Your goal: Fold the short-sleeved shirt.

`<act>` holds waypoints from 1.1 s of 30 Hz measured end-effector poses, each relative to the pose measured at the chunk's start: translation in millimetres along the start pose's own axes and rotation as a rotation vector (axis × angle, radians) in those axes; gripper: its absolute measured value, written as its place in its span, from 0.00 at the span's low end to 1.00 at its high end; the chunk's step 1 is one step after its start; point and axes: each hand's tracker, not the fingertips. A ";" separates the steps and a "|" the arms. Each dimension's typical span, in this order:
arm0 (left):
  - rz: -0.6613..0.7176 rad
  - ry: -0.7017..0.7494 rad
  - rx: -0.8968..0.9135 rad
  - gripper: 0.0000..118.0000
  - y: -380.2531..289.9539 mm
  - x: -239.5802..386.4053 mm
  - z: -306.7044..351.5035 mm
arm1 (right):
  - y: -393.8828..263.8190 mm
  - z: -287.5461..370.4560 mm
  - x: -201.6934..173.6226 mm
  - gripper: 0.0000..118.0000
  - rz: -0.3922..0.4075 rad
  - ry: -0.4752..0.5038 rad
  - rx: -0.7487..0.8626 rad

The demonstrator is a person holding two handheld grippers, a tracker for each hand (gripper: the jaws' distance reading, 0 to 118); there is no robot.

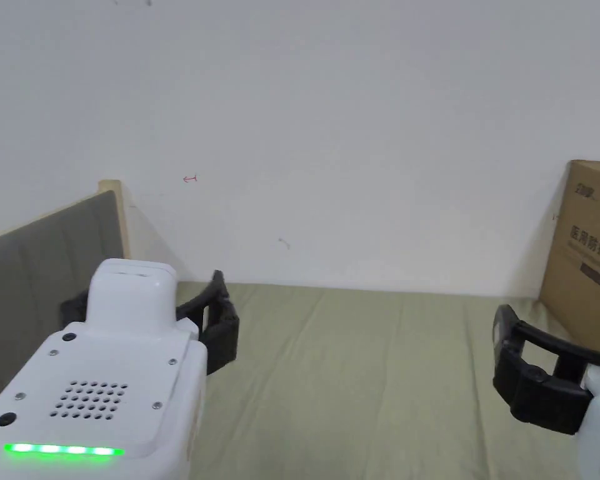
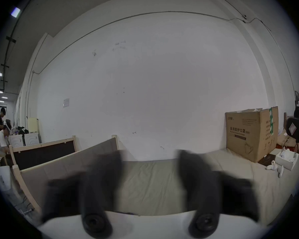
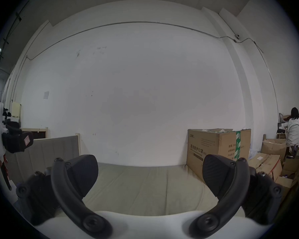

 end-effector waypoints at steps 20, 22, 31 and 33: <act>0.007 0.303 -0.190 0.00 -56.4 -106.4 52.7 | -42.8 -16.6 -94.5 0.00 -0.042 0.254 -0.082; 0.016 0.402 -0.218 0.00 -64.4 -143.8 74.6 | -49.4 -20.9 -134.0 0.00 -0.074 0.359 -0.104; -0.002 0.617 -0.306 0.00 -83.8 -225.4 133.5 | -60.9 -11.6 -243.9 0.00 -0.087 0.612 -0.137; 0.008 0.595 -0.330 0.00 -90.9 -224.6 124.1 | -60.7 -13.9 -243.3 0.00 -0.078 0.613 -0.138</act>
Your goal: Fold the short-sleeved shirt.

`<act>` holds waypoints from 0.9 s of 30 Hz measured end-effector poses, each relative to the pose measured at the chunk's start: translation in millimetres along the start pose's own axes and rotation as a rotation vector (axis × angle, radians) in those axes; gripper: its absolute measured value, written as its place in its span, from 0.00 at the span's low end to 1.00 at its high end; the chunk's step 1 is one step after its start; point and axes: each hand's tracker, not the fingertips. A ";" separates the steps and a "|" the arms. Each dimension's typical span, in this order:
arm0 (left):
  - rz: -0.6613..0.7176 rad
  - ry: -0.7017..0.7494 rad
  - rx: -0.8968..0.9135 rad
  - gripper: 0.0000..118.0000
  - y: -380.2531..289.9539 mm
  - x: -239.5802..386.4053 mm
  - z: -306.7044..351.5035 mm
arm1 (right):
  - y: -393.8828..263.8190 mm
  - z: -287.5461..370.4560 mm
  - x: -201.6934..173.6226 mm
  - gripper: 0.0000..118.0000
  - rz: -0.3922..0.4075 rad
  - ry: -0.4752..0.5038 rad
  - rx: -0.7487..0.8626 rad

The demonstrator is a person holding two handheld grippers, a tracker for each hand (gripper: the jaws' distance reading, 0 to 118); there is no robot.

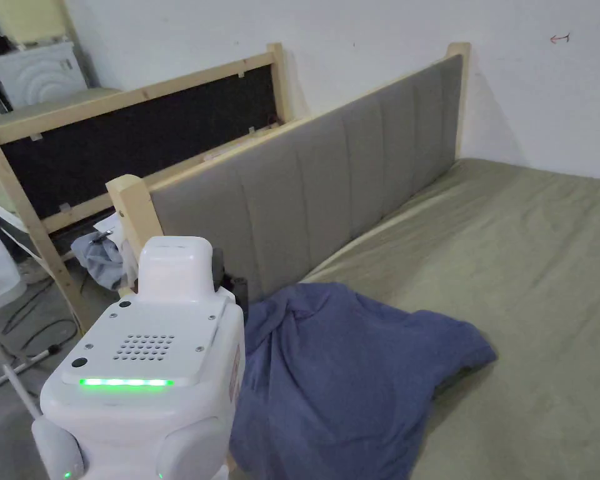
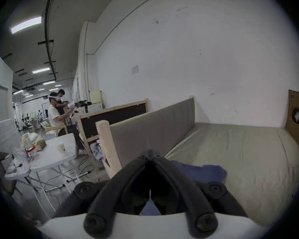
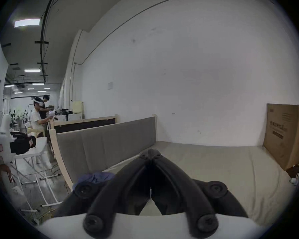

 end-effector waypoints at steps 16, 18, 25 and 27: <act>-0.093 -0.322 -0.743 0.95 -119.0 133.5 -264.7 | -49.9 -11.0 101.2 0.00 0.095 -0.215 -0.190; -0.130 -0.306 -0.831 0.95 -134.7 146.8 -286.7 | -60.7 -17.6 111.0 0.00 0.091 -0.226 -0.225; -0.147 -0.310 -0.989 0.96 -206.3 156.6 -341.9 | -84.5 -34.1 125.3 0.00 0.082 -0.236 -0.293; -0.115 -0.322 -0.979 0.96 -209.6 151.5 -344.1 | -86.9 -34.7 125.8 0.00 0.077 -0.233 -0.298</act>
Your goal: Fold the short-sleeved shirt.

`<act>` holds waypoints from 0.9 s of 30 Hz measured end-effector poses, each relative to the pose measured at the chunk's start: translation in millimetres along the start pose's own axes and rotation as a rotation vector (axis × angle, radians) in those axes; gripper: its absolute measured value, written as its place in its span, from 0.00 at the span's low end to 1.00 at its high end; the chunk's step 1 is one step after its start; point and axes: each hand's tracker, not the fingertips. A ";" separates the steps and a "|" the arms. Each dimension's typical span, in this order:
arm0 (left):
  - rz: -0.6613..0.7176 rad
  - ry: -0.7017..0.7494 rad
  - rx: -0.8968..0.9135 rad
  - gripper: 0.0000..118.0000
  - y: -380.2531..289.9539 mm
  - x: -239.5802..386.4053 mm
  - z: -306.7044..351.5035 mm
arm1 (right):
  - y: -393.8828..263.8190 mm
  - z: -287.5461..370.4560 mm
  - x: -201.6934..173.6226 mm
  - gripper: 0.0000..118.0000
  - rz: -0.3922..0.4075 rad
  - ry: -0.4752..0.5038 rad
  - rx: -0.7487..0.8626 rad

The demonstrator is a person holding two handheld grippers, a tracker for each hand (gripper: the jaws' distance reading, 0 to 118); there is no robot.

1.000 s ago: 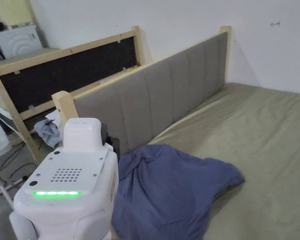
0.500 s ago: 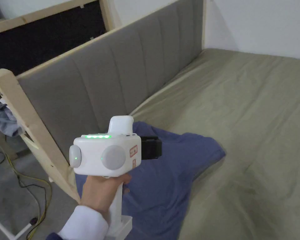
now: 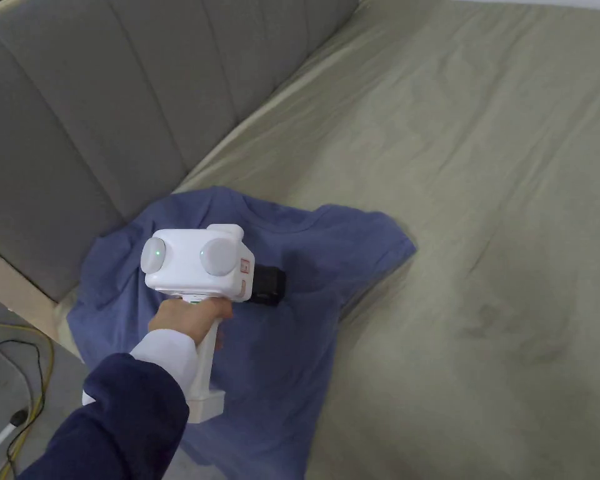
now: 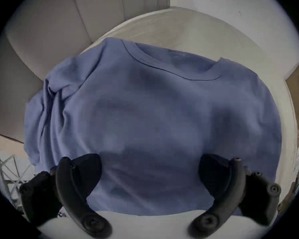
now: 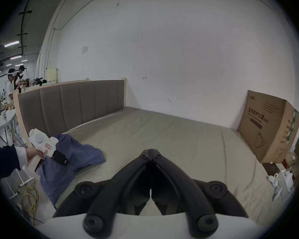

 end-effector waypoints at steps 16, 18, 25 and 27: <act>0.034 -0.033 0.142 0.00 -13.8 0.8 17.6 | -5.2 15.2 24.4 0.00 -0.024 -0.032 -0.030; 0.059 -0.049 0.172 0.00 -15.3 -3.2 24.7 | -4.8 17.3 29.5 0.00 -0.028 -0.043 -0.025; -0.025 -0.105 0.361 0.00 -2.6 26.1 99.3 | -2.7 37.8 52.1 0.00 -0.059 -0.088 0.009; -0.041 -0.166 0.409 0.00 1.9 47.4 121.6 | -1.7 47.3 61.0 0.00 -0.075 -0.100 0.024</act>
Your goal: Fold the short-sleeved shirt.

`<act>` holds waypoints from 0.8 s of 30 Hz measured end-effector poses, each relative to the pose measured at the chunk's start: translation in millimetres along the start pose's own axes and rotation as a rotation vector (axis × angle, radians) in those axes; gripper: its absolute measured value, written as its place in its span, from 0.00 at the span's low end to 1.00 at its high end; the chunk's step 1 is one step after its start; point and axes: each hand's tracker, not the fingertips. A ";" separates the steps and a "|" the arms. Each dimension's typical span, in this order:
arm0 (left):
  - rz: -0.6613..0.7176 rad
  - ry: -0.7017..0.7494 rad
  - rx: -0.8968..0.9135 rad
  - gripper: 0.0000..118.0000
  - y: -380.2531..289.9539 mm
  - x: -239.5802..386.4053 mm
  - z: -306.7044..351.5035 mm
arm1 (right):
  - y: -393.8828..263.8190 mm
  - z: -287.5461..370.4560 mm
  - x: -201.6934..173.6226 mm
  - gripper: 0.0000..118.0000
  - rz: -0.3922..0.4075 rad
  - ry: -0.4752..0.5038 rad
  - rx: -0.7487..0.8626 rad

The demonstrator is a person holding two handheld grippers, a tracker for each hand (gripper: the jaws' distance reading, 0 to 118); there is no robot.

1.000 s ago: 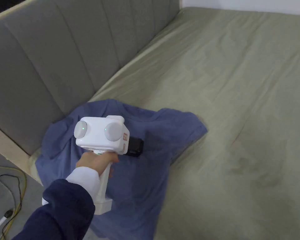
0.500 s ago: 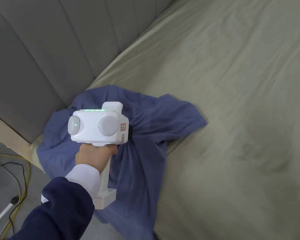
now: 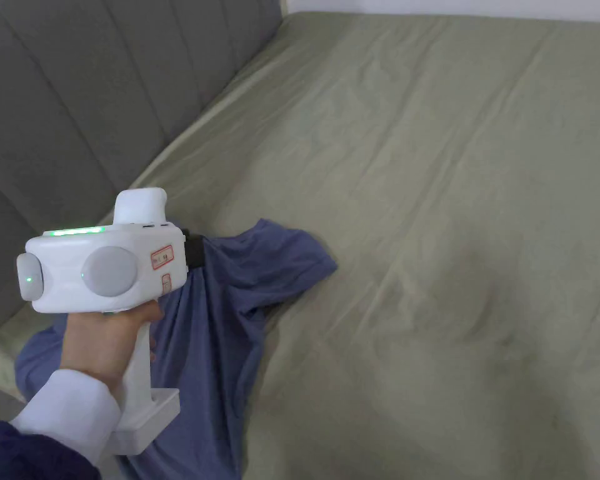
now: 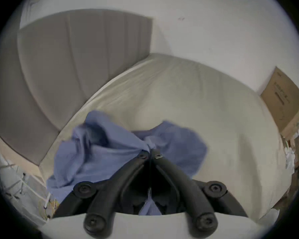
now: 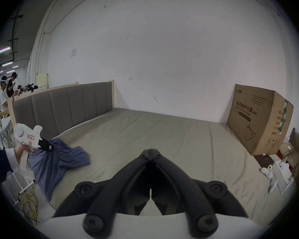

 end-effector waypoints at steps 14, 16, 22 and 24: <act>-0.416 -0.592 0.015 0.00 19.7 363.1 8.7 | -11.4 96.5 96.5 0.00 -0.038 -0.262 0.018; -0.497 -0.659 -0.012 0.00 2.4 421.2 7.5 | -15.2 110.7 110.9 0.00 -0.049 -0.316 0.012; -0.678 -0.834 -0.128 0.00 -76.1 560.6 13.4 | -30.2 141.0 147.1 0.00 -0.080 -0.443 -0.018; -0.736 -0.854 -0.166 0.00 -103.0 590.9 11.8 | -34.7 146.8 156.4 0.00 -0.091 -0.470 -0.029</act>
